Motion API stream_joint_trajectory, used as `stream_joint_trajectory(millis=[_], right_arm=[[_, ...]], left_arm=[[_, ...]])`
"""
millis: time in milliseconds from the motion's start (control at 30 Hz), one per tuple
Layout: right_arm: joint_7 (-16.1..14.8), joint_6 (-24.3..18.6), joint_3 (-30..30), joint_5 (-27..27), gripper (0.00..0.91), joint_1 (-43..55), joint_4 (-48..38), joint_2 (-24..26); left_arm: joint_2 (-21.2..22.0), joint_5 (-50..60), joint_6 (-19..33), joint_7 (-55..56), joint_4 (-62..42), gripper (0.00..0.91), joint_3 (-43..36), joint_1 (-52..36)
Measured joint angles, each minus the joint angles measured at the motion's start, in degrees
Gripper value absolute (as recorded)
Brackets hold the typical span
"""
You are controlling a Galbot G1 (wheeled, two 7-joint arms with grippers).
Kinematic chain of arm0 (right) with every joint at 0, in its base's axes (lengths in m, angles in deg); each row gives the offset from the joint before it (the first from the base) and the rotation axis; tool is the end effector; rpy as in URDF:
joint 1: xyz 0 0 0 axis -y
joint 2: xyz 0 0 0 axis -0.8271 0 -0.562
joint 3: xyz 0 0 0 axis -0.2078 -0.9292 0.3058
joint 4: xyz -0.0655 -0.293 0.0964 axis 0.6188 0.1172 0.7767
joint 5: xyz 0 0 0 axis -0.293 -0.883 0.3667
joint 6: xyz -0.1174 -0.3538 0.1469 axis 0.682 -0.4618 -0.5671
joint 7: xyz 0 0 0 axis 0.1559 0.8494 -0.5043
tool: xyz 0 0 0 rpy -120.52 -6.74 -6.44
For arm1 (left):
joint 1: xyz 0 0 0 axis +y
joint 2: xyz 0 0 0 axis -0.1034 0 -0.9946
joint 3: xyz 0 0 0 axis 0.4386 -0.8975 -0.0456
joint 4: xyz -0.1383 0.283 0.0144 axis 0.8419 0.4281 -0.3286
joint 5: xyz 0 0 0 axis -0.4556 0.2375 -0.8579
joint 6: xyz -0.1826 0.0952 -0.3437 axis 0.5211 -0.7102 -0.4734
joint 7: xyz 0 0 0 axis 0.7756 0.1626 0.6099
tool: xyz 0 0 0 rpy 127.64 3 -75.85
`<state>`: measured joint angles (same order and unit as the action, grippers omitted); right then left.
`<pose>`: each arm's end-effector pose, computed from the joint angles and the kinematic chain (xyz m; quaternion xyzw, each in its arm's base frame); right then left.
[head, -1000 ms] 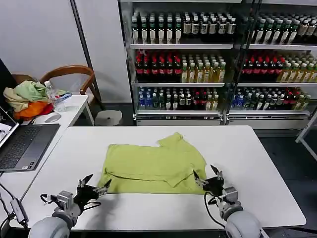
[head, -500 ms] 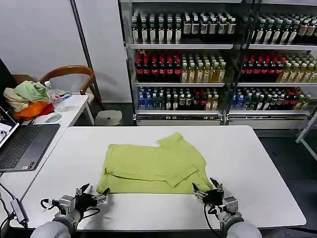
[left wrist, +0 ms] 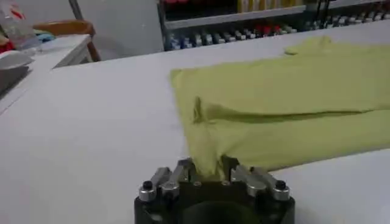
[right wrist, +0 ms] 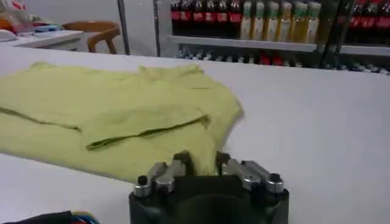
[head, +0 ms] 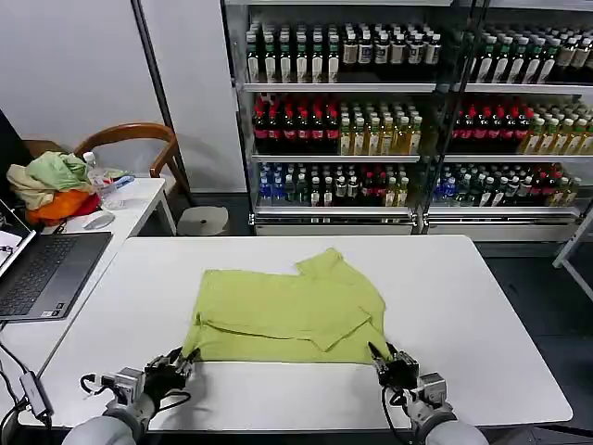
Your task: Fold and organize the clothes.
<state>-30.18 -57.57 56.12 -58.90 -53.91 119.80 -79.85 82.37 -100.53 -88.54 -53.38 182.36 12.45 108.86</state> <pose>0.2717 0.0000 -0.2941 0.1205 -0.9641 0.0396 0.2333 0.2769 0.0762 -0.2711 -0.0836 -0.9462 -0.0688 0.3049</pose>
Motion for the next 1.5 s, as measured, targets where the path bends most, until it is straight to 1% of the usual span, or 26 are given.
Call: stream_joint_trajectory(millis=[200, 467, 700, 733, 767, 967, 1167, 1367, 1500], right_arm=[[-0.04, -0.85, 1.27, -1.35, 0.0, -4.1, 3.29, 1.15], [-0.31, -2.8, 2.71, -4.48, 0.0, -10.69, 7.84, 1.71], [-0.03, -3.63, 3.49, -6.12, 0.0, -13.86, 9.68, 1.97], [0.03, -3.69, 3.52, -6.24, 0.04, -14.13, 9.84, 2.02], [0.12, -3.71, 3.53, -6.43, 0.907, -14.45, 10.04, 2.04], [1.1, -3.67, 3.63, -7.48, 0.907, -16.48, 11.56, 2.06], [1.24, -3.03, 5.64, -7.37, 0.907, -17.99, 14.0, 2.98], [1.7, -1.57, 8.85, -5.76, 0.907, -17.44, 16.45, 4.37], [2.32, 0.16, 9.18, -3.2, 0.907, -13.28, 15.83, 4.51]], left_arm=[[-0.36, 1.38, 0.08, 0.27, 2.84, 0.04, 1.05, 3.13], [-0.4, 3.0, 1.37, 0.13, 8.05, 0.04, 3.7, 10.56], [0.29, 4.13, 1.99, 0.06, 11.74, 0.05, 5.24, 16.85], [0.33, 4.28, 2.13, 0.07, 11.99, 0.907, 5.35, 17.54], [0.38, 4.54, 2.32, 0.07, 12.21, 0.907, 5.5, 18.17], [0.32, 6.26, 2.99, 0.17, 13.19, 0.907, 6.19, 20.09], [0.05, 8.15, 3.56, -0.34, 14.99, 0.907, 6.86, 20.97], [-0.58, 8.97, 3.44, -0.85, 18.16, 0.907, 7.75, 20.24], [-1.27, 8.73, 3.81, -1.26, 18.91, 0.907, 7.72, 18.02]])
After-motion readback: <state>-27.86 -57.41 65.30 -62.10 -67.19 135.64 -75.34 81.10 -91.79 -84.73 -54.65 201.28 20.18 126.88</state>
